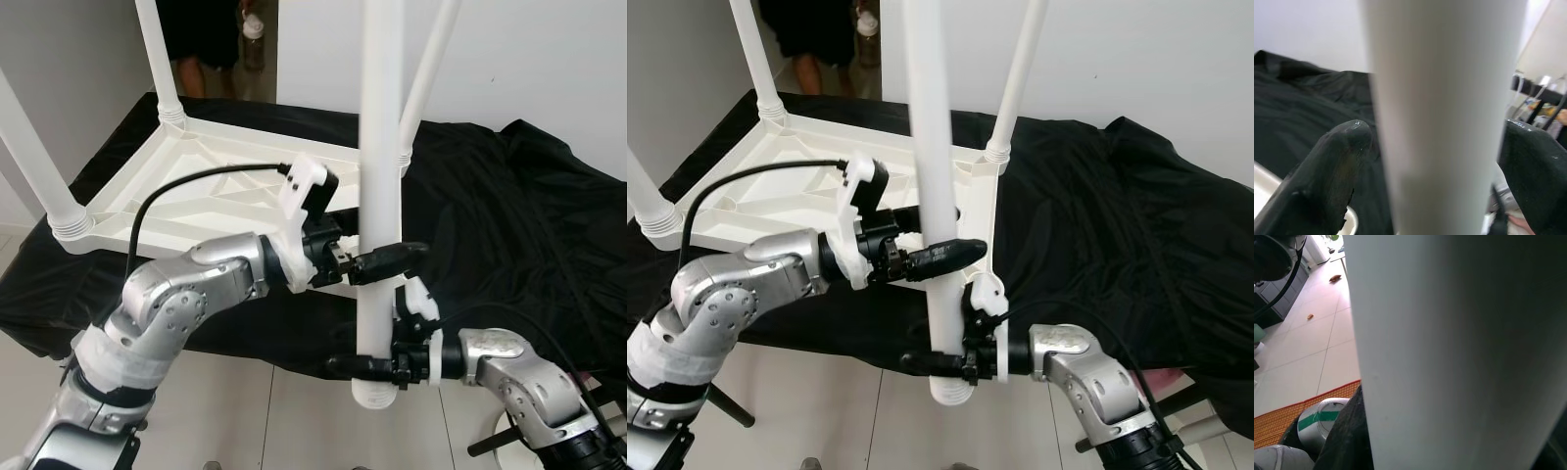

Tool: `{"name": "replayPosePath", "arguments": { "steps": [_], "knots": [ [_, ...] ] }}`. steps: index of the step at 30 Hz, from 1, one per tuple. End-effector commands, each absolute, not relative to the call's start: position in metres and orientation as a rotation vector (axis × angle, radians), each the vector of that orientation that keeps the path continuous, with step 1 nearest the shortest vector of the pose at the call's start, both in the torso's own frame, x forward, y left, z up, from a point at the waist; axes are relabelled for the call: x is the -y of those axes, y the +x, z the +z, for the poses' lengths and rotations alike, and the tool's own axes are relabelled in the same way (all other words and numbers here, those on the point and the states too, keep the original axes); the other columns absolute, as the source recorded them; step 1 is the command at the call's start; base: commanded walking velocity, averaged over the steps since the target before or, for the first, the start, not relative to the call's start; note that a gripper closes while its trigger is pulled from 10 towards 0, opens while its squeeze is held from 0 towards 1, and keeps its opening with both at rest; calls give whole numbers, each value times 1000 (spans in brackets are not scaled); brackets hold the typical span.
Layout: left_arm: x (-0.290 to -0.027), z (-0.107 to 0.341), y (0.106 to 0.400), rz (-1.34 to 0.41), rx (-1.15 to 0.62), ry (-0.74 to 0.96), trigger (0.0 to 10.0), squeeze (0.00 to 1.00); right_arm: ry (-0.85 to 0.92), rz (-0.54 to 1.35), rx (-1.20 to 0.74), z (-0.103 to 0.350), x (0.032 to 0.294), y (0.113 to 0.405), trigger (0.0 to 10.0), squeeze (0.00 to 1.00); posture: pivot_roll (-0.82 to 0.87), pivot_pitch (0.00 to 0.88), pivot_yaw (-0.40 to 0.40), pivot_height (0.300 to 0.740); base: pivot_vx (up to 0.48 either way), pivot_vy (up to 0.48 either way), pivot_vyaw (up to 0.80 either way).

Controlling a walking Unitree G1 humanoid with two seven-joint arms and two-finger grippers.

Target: Building children table

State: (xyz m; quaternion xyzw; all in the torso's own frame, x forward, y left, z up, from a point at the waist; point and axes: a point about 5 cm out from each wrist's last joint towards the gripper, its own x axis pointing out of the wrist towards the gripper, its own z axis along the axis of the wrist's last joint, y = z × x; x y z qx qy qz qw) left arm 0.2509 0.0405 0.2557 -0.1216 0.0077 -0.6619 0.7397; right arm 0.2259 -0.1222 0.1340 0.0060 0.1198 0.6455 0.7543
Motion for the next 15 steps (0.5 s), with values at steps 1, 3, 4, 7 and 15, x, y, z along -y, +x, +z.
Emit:
{"name": "replayPosePath", "arguments": {
  "steps": [1,3,4,7,15],
  "knots": [
    [-46,265,225,-2036,70,-299,10000,0,1,1419,-261,136,122,227,10000,0,-24,0,-51,740,0,0,0],
    [-47,266,226,-2035,70,-307,10000,0,2,1420,-260,136,122,227,10000,0,-24,0,-51,740,0,0,0],
    [-49,268,228,-2036,72,-324,10000,0,2,1421,-259,136,122,228,10000,0,-22,0,-51,740,0,0,0],
    [-51,271,229,-2040,68,-343,8784,0,2,1422,-259,136,122,229,10000,0,-22,0,-51,740,0,0,0],
    [-57,275,230,-2074,14,-390,0,0,-10,1432,-269,136,124,229,10000,0,-17,0,-60,740,0,0,0]
  ]
}}
